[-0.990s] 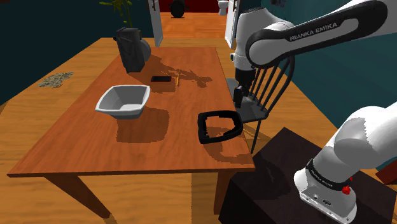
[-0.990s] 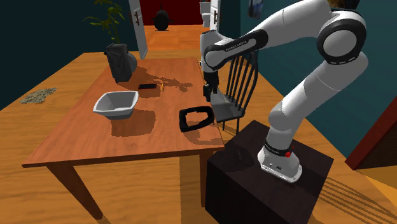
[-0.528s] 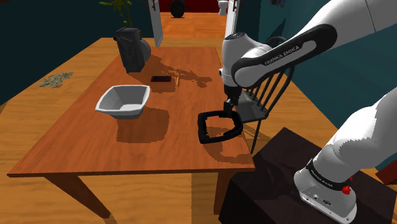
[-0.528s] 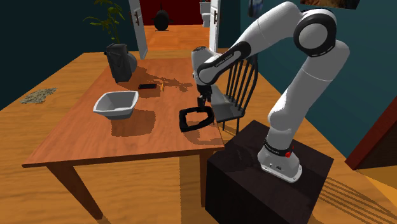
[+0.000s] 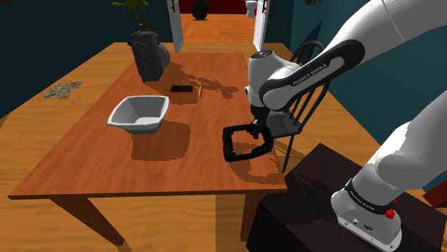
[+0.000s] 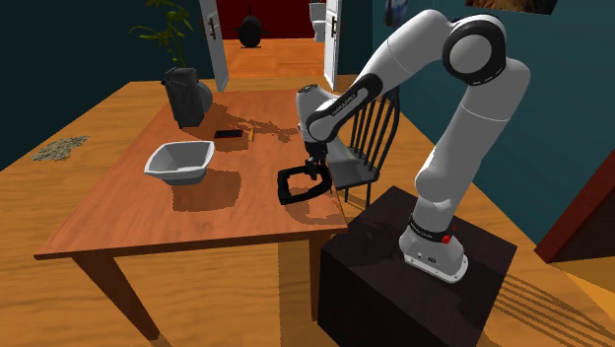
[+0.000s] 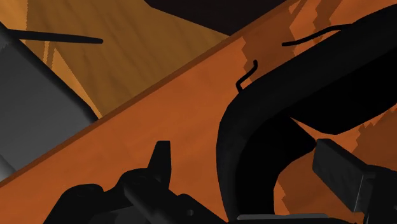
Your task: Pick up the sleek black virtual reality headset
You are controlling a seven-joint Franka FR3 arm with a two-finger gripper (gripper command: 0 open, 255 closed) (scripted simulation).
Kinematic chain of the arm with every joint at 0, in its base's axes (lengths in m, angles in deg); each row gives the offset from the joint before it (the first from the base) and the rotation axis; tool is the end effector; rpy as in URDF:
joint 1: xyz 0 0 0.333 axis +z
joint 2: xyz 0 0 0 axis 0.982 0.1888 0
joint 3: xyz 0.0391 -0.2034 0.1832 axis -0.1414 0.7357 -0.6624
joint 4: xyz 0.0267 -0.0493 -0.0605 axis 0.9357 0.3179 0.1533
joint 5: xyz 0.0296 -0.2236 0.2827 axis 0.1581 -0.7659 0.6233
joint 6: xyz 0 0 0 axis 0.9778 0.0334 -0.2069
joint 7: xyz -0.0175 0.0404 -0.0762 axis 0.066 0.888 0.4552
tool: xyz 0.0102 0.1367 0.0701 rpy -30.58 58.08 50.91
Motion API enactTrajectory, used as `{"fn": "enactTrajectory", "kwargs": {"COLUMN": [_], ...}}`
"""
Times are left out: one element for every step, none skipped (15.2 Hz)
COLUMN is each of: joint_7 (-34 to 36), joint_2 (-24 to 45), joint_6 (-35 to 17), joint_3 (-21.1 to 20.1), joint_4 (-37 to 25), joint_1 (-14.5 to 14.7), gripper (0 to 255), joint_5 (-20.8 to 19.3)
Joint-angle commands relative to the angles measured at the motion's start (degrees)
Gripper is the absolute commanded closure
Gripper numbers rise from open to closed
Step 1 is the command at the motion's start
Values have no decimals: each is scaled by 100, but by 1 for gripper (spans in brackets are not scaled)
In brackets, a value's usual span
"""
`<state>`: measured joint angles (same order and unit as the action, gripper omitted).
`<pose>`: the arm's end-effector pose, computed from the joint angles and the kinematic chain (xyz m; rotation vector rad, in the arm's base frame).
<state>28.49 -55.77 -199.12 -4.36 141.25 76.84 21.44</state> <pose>0.4107 0.0925 0.2535 2.9845 0.5224 -0.1304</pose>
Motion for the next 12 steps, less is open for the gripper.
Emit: {"fn": "enactTrajectory", "kwargs": {"joint_7": [9, 8, 8, 8, 8, 7, 8, 8, 7, 7, -21, -47], "joint_2": [28, 29, 28, 27, 28, 28, 29, 30, 30, 21, -42, -102], "joint_6": [-33, -28, -26, -24, -25, -25, -26, -26, -27, -26, 57, 142], "joint_3": [-1, 0, 0, 0, 0, 0, 0, 0, 1, 0, 4, 9], "joint_4": [4, -2, -3, -4, -4, -4, -4, -5, -4, 3, -22, -49], "joint_1": [-4, -4, -4, -4, -4, -4, -4, -4, -5, -3, 2, 7], "gripper": [255, 255, 255, 255, 255, 255, 255, 255, 255, 255, 255, 255], "joint_5": [-13, -13, -13, -12, -12, -12, -13, -13, -13, -11, 19, 46]}}
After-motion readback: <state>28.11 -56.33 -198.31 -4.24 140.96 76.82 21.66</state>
